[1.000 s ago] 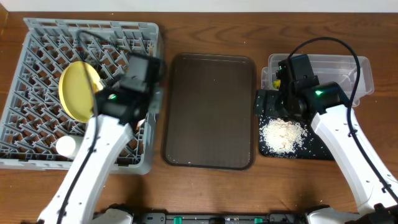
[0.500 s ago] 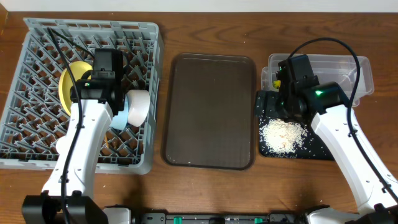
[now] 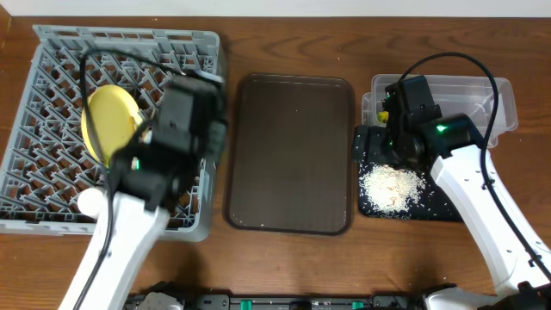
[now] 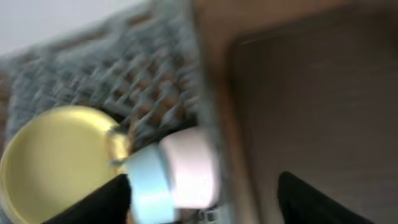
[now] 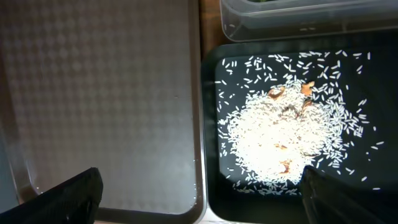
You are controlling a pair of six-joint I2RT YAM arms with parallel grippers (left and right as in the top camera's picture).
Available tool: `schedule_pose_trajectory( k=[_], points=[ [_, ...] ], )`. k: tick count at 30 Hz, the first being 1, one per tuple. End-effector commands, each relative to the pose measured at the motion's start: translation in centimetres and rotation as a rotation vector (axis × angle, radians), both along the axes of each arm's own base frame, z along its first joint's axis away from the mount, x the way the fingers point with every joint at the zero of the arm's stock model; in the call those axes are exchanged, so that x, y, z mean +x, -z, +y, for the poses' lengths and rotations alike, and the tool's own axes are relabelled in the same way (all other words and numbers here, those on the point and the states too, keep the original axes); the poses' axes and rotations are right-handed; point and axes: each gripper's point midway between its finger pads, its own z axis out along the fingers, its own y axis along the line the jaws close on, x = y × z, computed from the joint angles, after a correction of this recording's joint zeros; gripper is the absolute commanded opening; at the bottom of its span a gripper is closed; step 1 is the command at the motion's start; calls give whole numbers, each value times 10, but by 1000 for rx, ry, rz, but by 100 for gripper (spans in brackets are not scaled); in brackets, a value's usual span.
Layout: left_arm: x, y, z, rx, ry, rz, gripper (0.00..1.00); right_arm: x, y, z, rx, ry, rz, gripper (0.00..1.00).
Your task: Sort waste into correct bins and load items into the dishwasher
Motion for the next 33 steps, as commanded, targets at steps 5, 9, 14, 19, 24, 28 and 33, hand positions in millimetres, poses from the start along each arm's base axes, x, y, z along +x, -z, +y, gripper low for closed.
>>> schedule_pose_trajectory(
  k=[5, 9, 14, 19, 24, 28, 33],
  points=[
    [-31, -33, -36, -102, 133, -79, 86, 3, -2, -4, -10, 11, -8, 99],
    [-34, -36, -37, -108, 139, -90, 88, 3, -2, -4, -10, 11, -8, 99],
    [-34, -36, -37, -107, 139, -88, 91, 3, -2, -4, -10, 11, -8, 99],
    [-32, -37, -31, -69, 128, -103, 93, 3, -2, -4, -10, 11, -8, 99],
    [-17, -56, -18, -167, 50, -245, 93, 3, -2, -4, -10, 11, -8, 99],
    [-6, -63, 8, -455, -138, -409, 93, 3, -2, -4, -10, 11, -8, 99],
    [-17, -44, 34, -625, -223, -564, 94, 3, -2, -4, -10, 11, -8, 99]
  ],
)
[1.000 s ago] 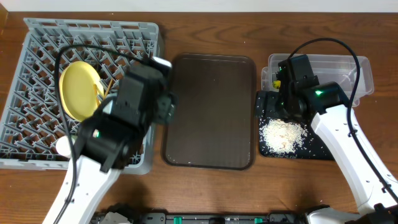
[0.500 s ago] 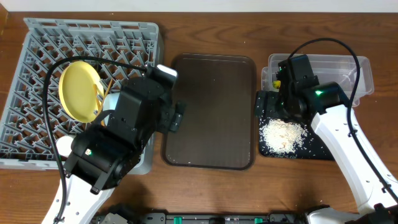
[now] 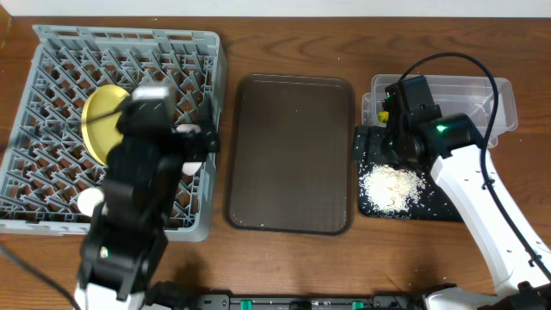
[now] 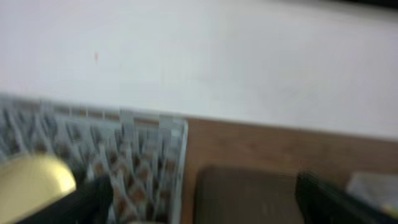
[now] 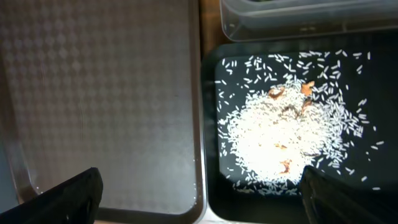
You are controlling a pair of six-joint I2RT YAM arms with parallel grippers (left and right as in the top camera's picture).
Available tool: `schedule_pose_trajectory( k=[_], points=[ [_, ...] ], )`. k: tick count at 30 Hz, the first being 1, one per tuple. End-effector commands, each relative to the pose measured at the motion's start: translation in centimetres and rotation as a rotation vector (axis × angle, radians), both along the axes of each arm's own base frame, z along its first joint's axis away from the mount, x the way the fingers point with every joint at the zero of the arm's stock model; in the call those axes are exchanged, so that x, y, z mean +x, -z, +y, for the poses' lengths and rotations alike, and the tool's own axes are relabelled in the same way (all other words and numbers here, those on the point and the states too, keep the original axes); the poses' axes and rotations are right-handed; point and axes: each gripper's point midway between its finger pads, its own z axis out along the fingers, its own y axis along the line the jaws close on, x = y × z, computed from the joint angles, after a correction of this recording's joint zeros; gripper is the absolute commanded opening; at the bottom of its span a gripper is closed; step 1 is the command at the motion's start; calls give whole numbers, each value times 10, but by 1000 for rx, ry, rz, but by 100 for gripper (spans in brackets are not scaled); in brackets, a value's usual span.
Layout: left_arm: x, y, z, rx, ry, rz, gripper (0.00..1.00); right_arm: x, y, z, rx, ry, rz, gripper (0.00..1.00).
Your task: Sort waste into correct bins and load items into the dishwasher
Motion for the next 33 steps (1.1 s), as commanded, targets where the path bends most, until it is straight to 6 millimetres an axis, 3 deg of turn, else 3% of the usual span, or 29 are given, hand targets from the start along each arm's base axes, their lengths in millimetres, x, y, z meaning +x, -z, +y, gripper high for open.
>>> schedule_pose_trajectory(
  k=[1, 8, 12, 21, 26, 33],
  points=[
    [-13, 25, 7, -135, -12, -33, 94, 3, -2, -4, -10, 11, -8, 99],
    [-47, 69, 32, -142, -69, -113, 94, 3, -2, -4, -10, 11, -8, 99],
    [-59, 90, 32, -45, -29, -148, 94, 3, -2, -4, -10, 11, -8, 99],
    [-62, 144, 32, 17, -6, -162, 95, 3, -2, -4, -10, 11, -8, 99],
    [-60, 161, 31, 13, -5, -202, 95, 3, -2, -4, -10, 10, -8, 99],
    [-60, 164, 31, 10, -4, -188, 95, 3, -2, -4, -10, 11, -8, 99]
  ],
)
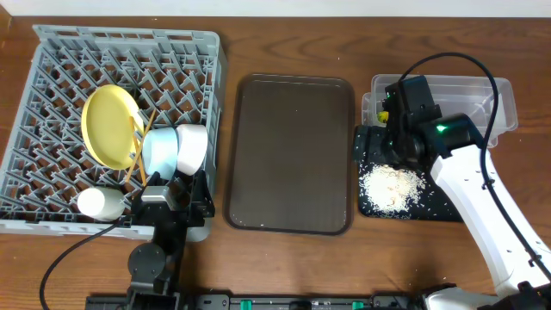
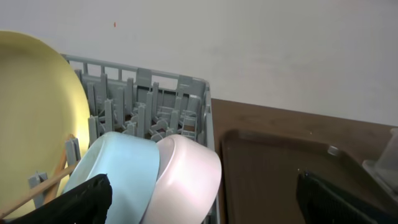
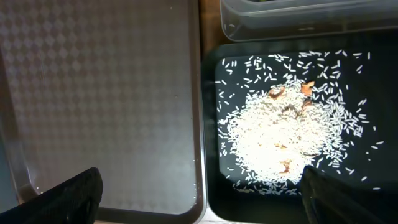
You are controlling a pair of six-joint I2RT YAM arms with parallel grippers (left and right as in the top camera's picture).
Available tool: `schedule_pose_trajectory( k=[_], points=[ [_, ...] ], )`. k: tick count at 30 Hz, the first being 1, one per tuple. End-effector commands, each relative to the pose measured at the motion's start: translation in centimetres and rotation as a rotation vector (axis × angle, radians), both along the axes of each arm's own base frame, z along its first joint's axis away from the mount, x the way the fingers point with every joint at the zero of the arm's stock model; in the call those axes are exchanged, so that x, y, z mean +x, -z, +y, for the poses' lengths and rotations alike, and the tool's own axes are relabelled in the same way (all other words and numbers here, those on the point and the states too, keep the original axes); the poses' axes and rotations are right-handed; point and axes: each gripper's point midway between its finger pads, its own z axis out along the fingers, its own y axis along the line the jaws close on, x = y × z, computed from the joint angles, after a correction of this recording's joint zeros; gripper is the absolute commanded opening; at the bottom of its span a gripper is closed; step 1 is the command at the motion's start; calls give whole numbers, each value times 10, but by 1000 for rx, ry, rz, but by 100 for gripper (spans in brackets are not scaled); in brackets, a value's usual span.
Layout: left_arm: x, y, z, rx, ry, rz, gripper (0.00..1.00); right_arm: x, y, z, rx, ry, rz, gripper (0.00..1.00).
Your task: Sort waste into correct bins and load items into the dishwasher
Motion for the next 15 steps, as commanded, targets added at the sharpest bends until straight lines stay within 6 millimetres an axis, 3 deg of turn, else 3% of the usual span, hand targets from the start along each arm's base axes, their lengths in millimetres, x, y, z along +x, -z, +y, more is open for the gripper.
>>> schedule_pose_trajectory(
  k=[1, 6, 10, 15],
  points=[
    [0, -3, -1, 14, 10, -14, 95, 3, -2, -4, -11, 11, -9, 99],
    [-1, 9, -1, 19, 10, 32, 95, 3, -2, -4, -11, 10, -9, 99],
    [-4, 33, -1, 29, 11, 130, 95, 3, -2, -4, -10, 10, -9, 99],
    [-3, 34, -1, 30, 11, 138, 95, 3, -2, -4, -10, 11, -9, 99]
  ],
)
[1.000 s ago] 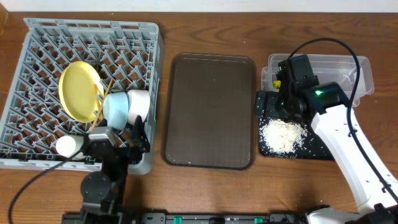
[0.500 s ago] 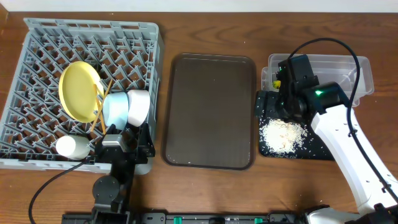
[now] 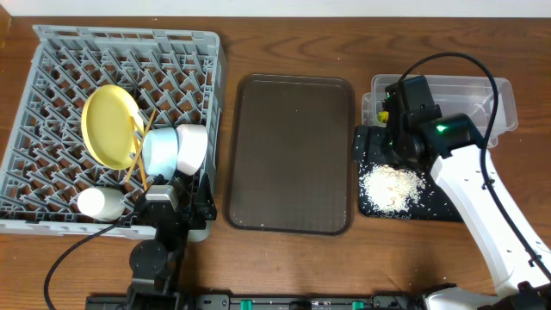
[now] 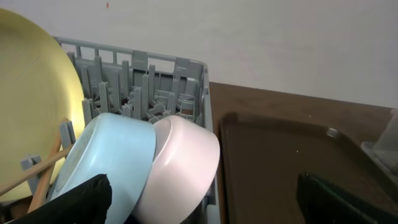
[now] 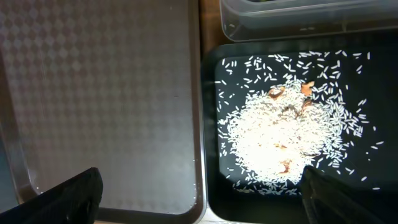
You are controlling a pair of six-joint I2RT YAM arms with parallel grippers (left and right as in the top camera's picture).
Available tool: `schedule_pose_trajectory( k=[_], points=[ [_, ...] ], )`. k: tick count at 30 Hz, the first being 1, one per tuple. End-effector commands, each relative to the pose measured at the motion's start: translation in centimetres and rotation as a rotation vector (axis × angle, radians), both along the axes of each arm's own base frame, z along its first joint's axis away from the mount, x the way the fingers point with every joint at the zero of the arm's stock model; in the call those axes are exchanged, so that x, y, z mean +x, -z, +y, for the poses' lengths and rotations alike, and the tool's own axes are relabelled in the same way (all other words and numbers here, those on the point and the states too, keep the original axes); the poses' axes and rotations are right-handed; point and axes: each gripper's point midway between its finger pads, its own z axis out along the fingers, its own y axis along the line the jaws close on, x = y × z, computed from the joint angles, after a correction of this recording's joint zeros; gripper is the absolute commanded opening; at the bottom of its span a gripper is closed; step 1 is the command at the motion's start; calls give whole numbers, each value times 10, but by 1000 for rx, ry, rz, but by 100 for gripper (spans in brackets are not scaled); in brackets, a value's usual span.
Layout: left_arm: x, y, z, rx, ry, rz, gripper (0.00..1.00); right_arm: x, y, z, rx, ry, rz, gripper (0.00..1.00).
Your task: Sort waste into correct bins and load items into the dishwasher
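The grey dish rack (image 3: 52, 52) holds an upright yellow plate (image 3: 108, 125), a light blue bowl (image 3: 159, 148) nested against a pink bowl (image 3: 191, 146), wooden chopsticks (image 3: 138, 151) and a white cup (image 3: 99, 203). My left gripper (image 3: 176, 207) sits low at the rack's near right corner. It is open, its fingers (image 4: 68, 202) wide apart, and it faces the two bowls (image 4: 180, 162). My right gripper (image 5: 202, 196) hangs open and empty over the seam between the brown tray (image 5: 99, 93) and the black bin of rice (image 5: 283, 130).
The brown tray (image 3: 290, 155) lies bare between the rack and the bins. A clear lidded bin (image 3: 456, 95) stands behind the black bin (image 3: 430, 207). The right arm's cable loops over the clear bin. A white wall rises behind the table.
The left wrist view has shifted slightly, and the bowls sit a little nearer and higher in it. The right arm, the rice and the dishes have not moved.
My left arm was over the rack's right side with the bowls just beneath its open fingers. Then it stood higher over the rack, facing the wall. By the last moment it was folded low at the rack's near corner, where it stays. The right arm held still throughout.
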Motion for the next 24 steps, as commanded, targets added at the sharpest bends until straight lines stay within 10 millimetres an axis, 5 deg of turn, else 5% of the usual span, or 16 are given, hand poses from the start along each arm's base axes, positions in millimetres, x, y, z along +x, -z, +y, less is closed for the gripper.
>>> schedule_pose_trajectory(
  k=[1, 12, 18, 24],
  points=[
    [-1, 19, 3, 18, -12, 65, 95, 3, -2, -4, -10, 11, -8, 99],
    [-1, 20, 3, 18, -12, 69, 95, -9, 1, -7, -25, 10, 38, 99],
    [-1, 20, 3, 18, -12, 69, 95, -7, -2, -12, -94, -144, -3, 99],
    [-1, 20, 3, 18, -12, 69, 95, 6, -43, 0, -124, -385, -238, 99]
  ],
)
